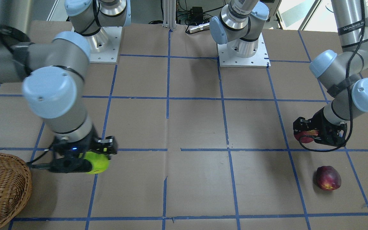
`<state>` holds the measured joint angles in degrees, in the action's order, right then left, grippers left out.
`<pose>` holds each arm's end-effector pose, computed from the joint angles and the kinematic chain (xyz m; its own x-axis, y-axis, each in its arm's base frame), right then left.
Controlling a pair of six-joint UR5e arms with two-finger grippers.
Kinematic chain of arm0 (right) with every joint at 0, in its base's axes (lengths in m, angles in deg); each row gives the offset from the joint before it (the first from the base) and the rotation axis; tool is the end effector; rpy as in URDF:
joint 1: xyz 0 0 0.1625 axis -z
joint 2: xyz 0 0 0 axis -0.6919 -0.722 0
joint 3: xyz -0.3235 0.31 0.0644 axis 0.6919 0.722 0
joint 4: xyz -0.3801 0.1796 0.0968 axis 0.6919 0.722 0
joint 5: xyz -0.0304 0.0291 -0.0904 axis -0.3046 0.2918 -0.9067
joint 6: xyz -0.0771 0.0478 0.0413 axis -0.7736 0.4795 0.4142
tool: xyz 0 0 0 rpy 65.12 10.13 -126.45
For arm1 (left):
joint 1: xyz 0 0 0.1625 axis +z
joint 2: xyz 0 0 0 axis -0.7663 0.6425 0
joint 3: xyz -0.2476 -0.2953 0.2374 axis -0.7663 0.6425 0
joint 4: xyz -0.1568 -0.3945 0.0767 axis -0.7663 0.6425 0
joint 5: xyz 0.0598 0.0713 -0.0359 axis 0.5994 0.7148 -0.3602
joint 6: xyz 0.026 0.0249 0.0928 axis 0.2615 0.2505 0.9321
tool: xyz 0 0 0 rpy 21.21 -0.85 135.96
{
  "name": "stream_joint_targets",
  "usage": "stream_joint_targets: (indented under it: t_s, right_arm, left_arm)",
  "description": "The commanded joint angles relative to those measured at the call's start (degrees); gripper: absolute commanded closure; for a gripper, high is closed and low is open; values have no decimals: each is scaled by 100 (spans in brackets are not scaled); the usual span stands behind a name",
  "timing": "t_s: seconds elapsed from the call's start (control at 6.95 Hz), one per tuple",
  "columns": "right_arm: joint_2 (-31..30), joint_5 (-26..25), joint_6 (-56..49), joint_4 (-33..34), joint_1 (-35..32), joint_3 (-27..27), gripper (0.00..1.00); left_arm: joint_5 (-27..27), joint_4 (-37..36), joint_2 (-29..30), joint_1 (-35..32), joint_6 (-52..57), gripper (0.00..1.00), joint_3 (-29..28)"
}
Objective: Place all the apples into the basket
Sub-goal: 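Drop green apple in basket with right gripper while left grasps lighter red apple, then carry lighter red apple to center with left gripper while right releases green apple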
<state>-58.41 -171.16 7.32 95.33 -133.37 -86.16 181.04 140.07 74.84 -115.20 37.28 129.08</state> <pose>0.1249 -0.6827 0.3828 -0.9989 0.0296 0.0350 0.0281 0.9986 -0.0449 0.1177 -0.5583 0.2552 -0.9873 0.1586 0.0018 0.1579 0.9818 0.1058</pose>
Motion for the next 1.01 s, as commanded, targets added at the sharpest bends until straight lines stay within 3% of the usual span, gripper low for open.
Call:
stream_joint_targets:
  t_s: [0.0,0.14,0.43,0.58,0.72,0.86]
  right_arm:
    - [110,-321,-956,-169,1719,238,100]
    - [302,-339,-1773,5,2213,264,100]
    - [1021,-638,-2866,1110,2813,238,100]
    - [1190,-638,-2941,1210,2964,238,100]
    - [1262,-665,-2959,1264,2992,238,98]
    - [1410,-647,-2959,1325,3035,238,81]
  left_arm:
    - [-382,402,-346,-1315,-1922,70,-29]
    - [-409,367,-252,-1966,-3313,70,-47]
    - [-531,-244,99,-3267,-5793,70,-195]
    - [-1097,-640,397,-3752,-6902,70,-396]
    - [-1155,-713,713,-4035,-7392,70,-642]
    - [-1199,-801,986,-4194,-7553,68,-792]
